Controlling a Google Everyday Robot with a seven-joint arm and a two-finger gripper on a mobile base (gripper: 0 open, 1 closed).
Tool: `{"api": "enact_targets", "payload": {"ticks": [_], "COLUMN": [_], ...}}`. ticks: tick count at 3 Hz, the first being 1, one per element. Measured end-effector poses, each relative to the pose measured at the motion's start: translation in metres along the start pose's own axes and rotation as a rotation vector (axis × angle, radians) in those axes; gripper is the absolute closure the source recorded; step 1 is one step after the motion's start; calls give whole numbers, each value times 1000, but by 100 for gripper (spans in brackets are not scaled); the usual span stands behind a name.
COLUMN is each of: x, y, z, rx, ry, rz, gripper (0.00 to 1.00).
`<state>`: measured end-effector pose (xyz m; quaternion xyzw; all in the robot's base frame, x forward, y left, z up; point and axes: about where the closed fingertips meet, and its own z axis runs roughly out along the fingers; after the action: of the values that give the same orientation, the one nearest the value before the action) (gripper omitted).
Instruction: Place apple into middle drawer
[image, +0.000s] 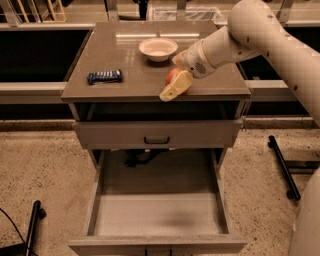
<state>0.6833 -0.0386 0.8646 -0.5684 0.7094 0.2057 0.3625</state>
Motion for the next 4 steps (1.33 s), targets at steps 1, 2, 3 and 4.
{"api": "enact_targets", "payload": {"ticks": [1,2,3,4], "x": [16,20,22,14], "y": [6,12,14,19], "z": [11,20,22,12], "rx": [-26,-43,-42,-14], "ry": [-49,-71,-90,-153], "rz": [-10,-54,-64,-87], "gripper": [36,58,81,100]}}
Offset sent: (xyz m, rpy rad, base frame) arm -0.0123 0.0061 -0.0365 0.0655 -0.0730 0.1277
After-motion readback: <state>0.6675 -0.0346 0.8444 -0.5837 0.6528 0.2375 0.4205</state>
